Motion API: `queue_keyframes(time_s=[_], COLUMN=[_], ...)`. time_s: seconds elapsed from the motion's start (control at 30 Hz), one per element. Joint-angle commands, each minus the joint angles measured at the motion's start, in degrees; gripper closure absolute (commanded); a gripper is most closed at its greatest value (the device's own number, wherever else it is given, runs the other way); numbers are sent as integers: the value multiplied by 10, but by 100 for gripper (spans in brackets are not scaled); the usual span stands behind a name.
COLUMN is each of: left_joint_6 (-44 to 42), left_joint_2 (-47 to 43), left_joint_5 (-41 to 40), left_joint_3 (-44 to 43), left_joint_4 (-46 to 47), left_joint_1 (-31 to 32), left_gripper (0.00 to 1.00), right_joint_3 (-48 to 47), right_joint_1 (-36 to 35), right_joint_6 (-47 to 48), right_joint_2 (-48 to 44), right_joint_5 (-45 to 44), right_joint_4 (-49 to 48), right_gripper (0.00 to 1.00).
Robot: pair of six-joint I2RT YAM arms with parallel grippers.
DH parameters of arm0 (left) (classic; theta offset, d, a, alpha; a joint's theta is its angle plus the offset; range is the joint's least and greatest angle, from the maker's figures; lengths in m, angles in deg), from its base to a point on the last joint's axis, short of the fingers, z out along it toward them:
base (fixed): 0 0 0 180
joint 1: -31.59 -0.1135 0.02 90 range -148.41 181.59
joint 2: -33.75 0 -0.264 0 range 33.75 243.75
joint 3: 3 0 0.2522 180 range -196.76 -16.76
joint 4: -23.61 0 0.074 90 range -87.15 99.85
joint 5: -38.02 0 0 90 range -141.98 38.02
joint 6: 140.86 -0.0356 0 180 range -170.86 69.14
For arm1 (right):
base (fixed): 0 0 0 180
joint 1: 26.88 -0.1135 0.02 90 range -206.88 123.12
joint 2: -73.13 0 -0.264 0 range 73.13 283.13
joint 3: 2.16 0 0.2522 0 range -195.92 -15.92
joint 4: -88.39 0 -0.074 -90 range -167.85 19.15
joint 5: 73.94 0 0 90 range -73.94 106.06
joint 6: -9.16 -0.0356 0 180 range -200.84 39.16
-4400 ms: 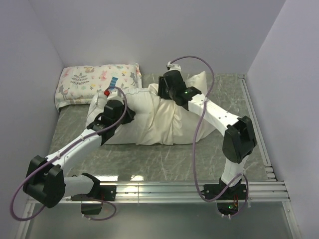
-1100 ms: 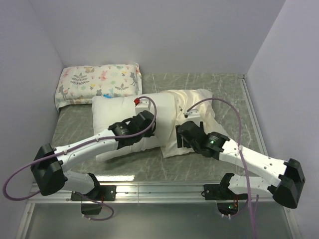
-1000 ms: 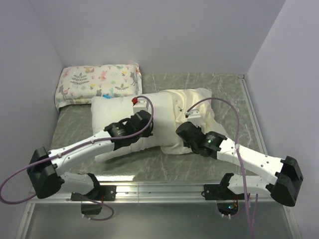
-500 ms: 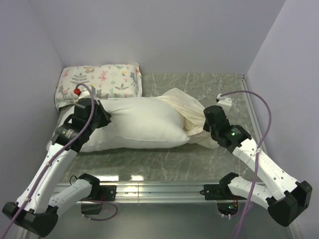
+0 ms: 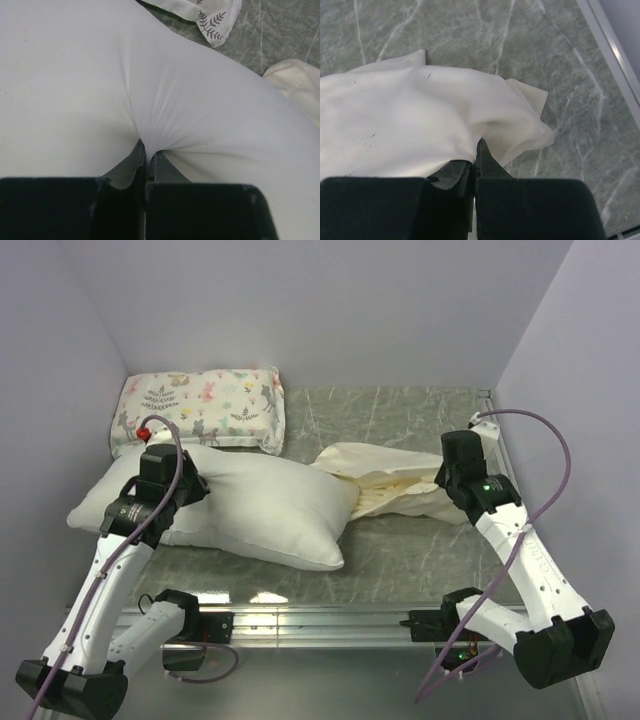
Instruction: Remove the pillowcase from the pillow
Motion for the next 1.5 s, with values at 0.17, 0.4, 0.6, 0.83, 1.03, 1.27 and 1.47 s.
queue_keyframes(time_s=[0.17, 0.4, 0.6, 0.83, 1.03, 1.27, 1.47], left_joint_6=[12, 15, 40, 49, 43, 29, 26], left_joint_2=[-29, -35, -8, 2, -7, -15, -23], left_joint_5=[22, 34, 118, 135, 142, 173, 128], left_joint_3=[-3, -23, 23, 75, 84, 100, 65], left_joint_4=[88, 93, 157, 192, 191, 200, 182], left_joint_1=[-4, -4, -4, -3, -3, 3, 48], left_gripper=[100, 100, 100, 99, 99, 69, 50], right_joint_3=[-181, -303, -318, -141, 101, 149, 51], right_joint_1=[83, 87, 87, 87, 66, 36, 19], right_joint_6=[-2, -24, -15, -30, -91, -70, -34], right_joint_2=[-24, 15, 27, 42, 77, 106, 6], right_joint_5=[51, 79, 115, 151, 225, 204, 190], right_joint_4=[24, 57, 42, -64, -229, -243, -132], right_gripper=[100, 100, 100, 100, 100, 59, 23])
